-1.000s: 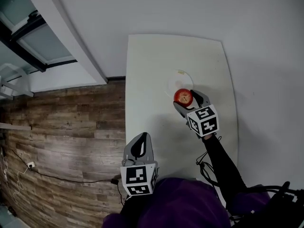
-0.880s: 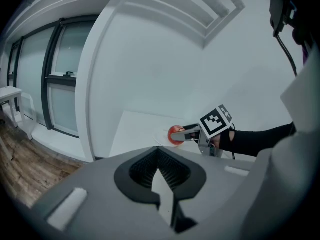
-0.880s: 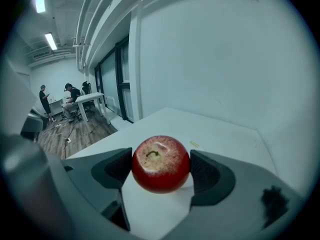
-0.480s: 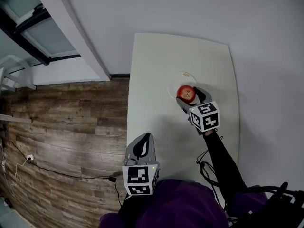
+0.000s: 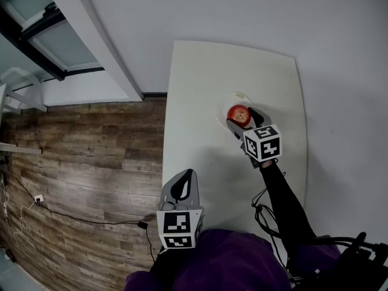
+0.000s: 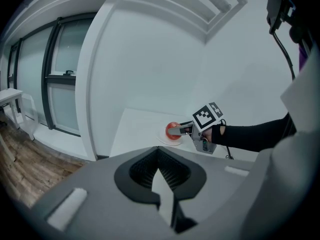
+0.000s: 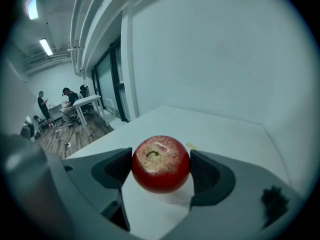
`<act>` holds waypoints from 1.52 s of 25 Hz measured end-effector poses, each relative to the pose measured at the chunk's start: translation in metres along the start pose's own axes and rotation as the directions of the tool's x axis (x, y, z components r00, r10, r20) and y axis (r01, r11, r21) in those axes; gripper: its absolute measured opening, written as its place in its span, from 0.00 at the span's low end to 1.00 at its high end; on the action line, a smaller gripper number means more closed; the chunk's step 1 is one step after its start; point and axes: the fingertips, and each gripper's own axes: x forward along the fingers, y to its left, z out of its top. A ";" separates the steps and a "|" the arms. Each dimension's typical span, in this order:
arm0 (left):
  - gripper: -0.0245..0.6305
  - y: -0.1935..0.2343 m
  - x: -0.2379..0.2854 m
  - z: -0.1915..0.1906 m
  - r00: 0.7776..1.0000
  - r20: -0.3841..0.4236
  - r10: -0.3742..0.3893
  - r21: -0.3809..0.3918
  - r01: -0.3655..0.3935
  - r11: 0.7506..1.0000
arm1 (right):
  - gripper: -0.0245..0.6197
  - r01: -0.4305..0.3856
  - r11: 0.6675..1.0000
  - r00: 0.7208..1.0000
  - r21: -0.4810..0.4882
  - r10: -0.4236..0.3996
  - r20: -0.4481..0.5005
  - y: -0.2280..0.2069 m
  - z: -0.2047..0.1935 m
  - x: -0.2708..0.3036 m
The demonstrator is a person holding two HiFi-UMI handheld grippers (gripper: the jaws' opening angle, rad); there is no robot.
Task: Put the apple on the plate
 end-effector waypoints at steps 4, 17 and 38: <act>0.04 0.001 0.001 0.000 1.000 -0.002 0.002 0.002 -0.002 1.000 | 0.59 -0.007 1.000 1.000 0.011 0.007 -0.004 -0.002 -0.001 0.004; 0.04 0.002 0.001 -0.004 1.000 -0.007 0.006 0.007 -0.006 1.000 | 0.60 -0.029 0.999 1.000 0.046 0.029 -0.008 -0.005 -0.006 0.012; 0.04 0.005 0.000 -0.001 1.000 0.005 0.014 0.008 -0.014 1.000 | 0.59 0.005 1.000 1.000 0.025 -0.005 0.028 -0.009 -0.003 0.012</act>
